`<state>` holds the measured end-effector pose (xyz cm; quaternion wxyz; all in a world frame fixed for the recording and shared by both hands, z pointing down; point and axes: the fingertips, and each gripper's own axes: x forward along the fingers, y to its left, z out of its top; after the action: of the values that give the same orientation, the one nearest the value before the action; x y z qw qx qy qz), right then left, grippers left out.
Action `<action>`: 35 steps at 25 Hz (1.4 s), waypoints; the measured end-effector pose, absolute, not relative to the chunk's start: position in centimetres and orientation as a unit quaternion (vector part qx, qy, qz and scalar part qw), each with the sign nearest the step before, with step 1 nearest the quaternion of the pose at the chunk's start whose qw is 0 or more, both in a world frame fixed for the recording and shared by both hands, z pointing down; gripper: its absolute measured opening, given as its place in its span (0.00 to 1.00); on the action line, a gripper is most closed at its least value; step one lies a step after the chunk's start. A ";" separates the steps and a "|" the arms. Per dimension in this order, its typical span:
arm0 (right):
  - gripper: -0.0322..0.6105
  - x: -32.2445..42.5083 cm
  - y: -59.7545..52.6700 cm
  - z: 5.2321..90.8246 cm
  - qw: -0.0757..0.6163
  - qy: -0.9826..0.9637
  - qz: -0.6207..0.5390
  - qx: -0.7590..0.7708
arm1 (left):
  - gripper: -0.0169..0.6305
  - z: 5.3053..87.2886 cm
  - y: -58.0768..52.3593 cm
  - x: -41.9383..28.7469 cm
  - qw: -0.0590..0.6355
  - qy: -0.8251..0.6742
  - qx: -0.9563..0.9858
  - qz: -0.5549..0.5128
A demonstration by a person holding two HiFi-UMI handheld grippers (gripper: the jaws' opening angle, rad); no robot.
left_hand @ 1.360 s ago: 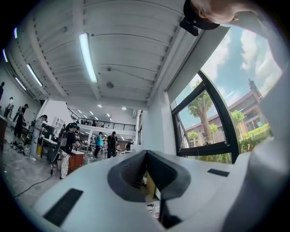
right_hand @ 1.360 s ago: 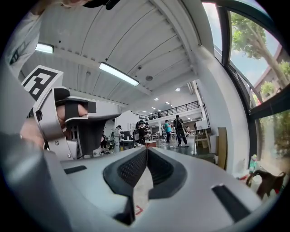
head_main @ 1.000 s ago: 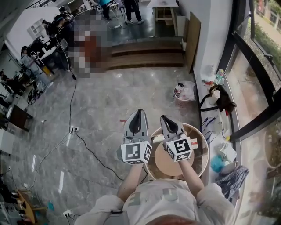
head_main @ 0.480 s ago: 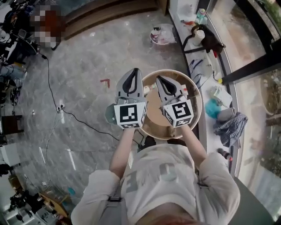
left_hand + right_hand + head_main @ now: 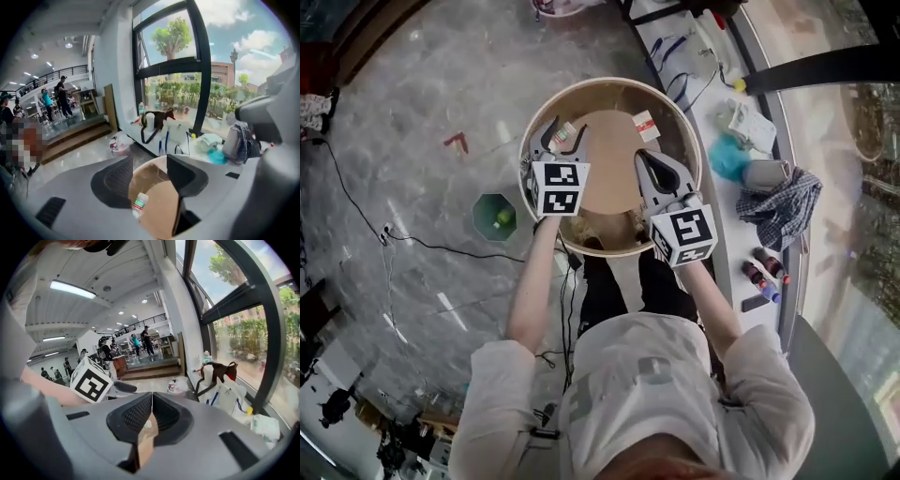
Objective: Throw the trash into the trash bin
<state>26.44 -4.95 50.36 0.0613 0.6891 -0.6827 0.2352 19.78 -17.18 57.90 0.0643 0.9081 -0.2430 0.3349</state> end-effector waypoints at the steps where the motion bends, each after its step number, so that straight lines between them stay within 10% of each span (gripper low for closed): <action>1: 0.07 26.8 -4.7 51.6 0.064 -0.678 0.246 0.690 | 0.36 60.7 -17.2 19.7 0.064 -0.230 0.900 0.364; 14: 0.07 25.5 -3.4 59.4 0.083 -0.674 0.323 0.659 | 0.34 80.6 -19.1 16.2 -0.006 -0.113 0.800 0.589; 35: 0.07 24.2 -2.0 63.2 0.094 -0.674 0.351 0.644 | 0.34 85.7 -20.1 15.9 -0.030 -0.090 0.755 0.649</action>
<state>24.17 -2.04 63.16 0.0938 0.6437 -0.6737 0.3508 15.93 -20.10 85.67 -0.0299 0.7548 -0.0898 0.6491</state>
